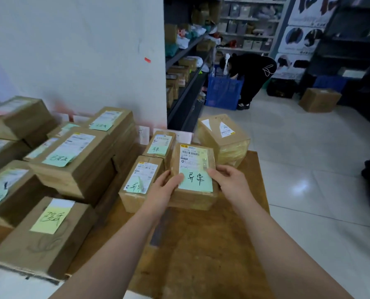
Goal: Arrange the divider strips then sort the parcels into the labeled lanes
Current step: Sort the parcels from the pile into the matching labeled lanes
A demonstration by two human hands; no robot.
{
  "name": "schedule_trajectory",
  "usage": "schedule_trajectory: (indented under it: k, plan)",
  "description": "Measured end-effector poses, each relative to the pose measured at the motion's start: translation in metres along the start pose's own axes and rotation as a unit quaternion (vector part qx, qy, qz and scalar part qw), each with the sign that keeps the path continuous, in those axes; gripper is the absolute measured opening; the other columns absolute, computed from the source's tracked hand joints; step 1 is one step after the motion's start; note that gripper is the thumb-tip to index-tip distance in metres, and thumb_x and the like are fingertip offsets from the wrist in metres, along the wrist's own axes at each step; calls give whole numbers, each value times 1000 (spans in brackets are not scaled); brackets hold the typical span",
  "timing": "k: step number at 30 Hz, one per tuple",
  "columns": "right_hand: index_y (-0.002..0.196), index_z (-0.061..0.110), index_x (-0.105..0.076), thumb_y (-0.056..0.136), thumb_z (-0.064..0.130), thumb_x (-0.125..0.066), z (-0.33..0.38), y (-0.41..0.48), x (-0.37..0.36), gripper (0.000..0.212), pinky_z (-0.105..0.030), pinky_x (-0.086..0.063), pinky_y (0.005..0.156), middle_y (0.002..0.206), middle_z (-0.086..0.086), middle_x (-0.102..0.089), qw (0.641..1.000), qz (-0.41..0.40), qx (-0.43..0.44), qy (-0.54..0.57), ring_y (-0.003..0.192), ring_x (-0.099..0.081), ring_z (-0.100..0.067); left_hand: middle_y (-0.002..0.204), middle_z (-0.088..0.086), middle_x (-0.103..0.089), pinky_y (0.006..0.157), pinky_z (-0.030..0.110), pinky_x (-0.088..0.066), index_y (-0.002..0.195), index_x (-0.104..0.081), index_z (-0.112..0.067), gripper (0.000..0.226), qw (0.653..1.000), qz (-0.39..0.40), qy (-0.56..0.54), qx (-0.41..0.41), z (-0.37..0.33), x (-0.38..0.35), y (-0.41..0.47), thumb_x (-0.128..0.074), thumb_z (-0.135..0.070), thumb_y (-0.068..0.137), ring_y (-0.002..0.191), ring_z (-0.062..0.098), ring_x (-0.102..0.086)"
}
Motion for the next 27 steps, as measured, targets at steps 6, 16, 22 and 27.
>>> schedule_trajectory:
  k: [6, 16, 22, 27]
  plan:
    - [102, 14, -67, 76, 37, -80, 17, -27, -73, 37, -29, -55, 73, 96, 1, -71, 1000, -5, 6, -9, 86, -68, -11, 105, -9, -75, 65, 29, -59, 133, -52, -31, 47, 999, 7, 4, -33, -14, 82, -19, -61, -49, 91, 88, 9, -73]
    - [99, 16, -60, 77, 37, -80, -22, -105, -162, 36, -37, -61, 68, 94, 0, -72, 995, -18, -100, -3, 83, -71, -19, 90, -17, -76, 64, 22, -55, 120, -61, -30, 32, 993, 75, 86, 19, 31, 186, -38, -56, -48, 94, 79, 3, -72]
    - [106, 17, -60, 82, 26, -76, -63, -131, -186, 30, -27, -55, 60, 101, 1, -70, 989, -11, -148, 6, 80, -67, -14, 91, -15, -76, 57, 18, -55, 103, -62, -35, 17, 983, 119, 119, 78, 76, 203, -41, -51, -47, 97, 80, 4, -73]
    - [113, 14, -57, 85, 17, -73, -89, -127, -200, 33, -36, -58, 78, 108, 0, -68, 986, -8, -164, -2, 94, -67, -18, 87, -20, -75, 61, 22, -56, 105, -58, -38, 11, 980, 109, 137, 95, 99, 208, -32, -50, -42, 99, 80, 4, -73]
Point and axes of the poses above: each hand's wrist, its own y-axis towards the middle knuckle, its own x-axis out of the back of the hand, z = x × y, the point moved 7 cm from there along y, towards the middle knuckle
